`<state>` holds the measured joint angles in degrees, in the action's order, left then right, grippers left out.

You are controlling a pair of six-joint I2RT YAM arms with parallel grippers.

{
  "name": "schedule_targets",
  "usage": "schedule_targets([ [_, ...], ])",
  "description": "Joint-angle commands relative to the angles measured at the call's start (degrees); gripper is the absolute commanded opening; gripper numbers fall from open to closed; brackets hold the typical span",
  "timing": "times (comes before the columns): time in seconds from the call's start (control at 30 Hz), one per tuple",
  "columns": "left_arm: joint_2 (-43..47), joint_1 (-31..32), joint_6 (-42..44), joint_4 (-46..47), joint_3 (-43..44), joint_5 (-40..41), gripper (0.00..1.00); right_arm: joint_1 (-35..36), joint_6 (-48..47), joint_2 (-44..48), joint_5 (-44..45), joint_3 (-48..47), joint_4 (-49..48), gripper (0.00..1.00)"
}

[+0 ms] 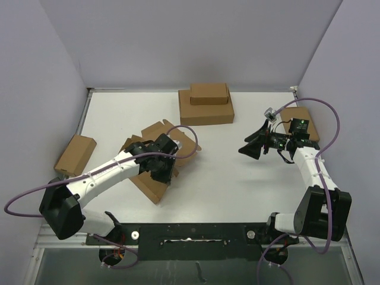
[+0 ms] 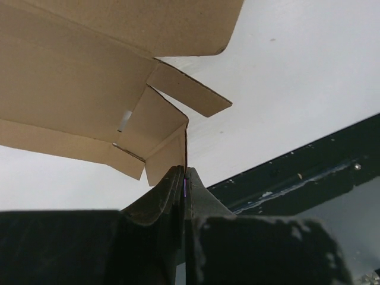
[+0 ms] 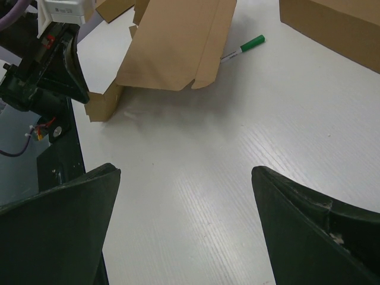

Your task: Fold the paper box

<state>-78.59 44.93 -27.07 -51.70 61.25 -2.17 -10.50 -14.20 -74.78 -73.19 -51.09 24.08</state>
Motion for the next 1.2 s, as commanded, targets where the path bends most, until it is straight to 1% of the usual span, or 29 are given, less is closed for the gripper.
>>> schedule_targets([
  [0.0, 0.04, 2.95, -4.98, 4.51, 1.17, -4.17, 0.0, -0.04, 0.12, -0.22, -1.6, -1.32, -1.99, 0.98],
  [0.27, -7.22, 5.85, -6.16, 11.2, 5.36, -7.59, 0.01, 0.02, 1.54, -1.82, -1.08, -1.12, -2.81, 0.98],
  [0.3, -8.33, 6.0, -6.12, 12.13, 6.4, -8.3, 0.06, -0.08, 1.67, -1.96, -0.86, -1.05, -2.88, 0.98],
  [0.4, -12.23, 6.1, -5.43, 14.72, 9.58, -10.2, 0.12, 0.05, 2.29, -2.56, -0.14, -1.02, -3.07, 0.98],
  [0.47, -14.7, 6.06, -5.07, 16.46, 11.78, -11.14, 0.2, 0.05, 2.62, -3.17, -0.03, -1.11, -3.05, 0.98],
  [0.57, -17.98, 6.07, -4.1, 17.28, 15.74, -13.27, 0.26, 0.08, 2.76, -3.67, 0.01, -1.14, -2.97, 0.98],
  [0.67, -17.57, 6.11, -2.34, 17.39, 17.76, -13.03, 0.29, 0.05, 2.85, -3.86, 0.15, -1.2, -2.89, 0.98],
  [0.8, -12.7, 4.72, 1.58, 16.69, 16.26, -8.35, 0.32, 0.23, 2.76, -3.68, 0.15, -1.38, -2.77, 0.98],
  [0.9, -6.86, 0.95, 5.11, 18.03, 11.48, -6.76, 0.34, 0.4, 2.69, -3.52, 0.0, -1.47, -2.72, 0.98],
  [1.0, -0.41, -6.39, 9.63, 22.66, 4.54, -11.74, 0.34, 0.56, 2.64, -3.68, -0.15, -1.47, -2.72, 0.98],
  [1.03, 1.57, -10.63, 11.21, 24.05, 2.33, -13.52, 0.35, 0.65, 2.6, -3.74, -0.24, -1.47, -2.74, 0.98],
  [1.1, 5.56, -16.67, 13.8, 26.4, -1.86, -16.0, 0.39, 0.81, 2.46, -3.83, -0.36, -1.45, -2.64, 0.98],
  [1.13, 7.2, -19.86, 14.62, 27.41, -3.09, -16.88, 0.42, 0.92, 2.42, -3.85, -0.45, -1.4, -2.63, 0.98],
  [1.17, 8.7, -22.63, 14.95, 28.18, -3.83, -17.2, 0.49, 0.88, 2.34, -3.88, -0.65, -1.45, -2.67, 0.98],
])
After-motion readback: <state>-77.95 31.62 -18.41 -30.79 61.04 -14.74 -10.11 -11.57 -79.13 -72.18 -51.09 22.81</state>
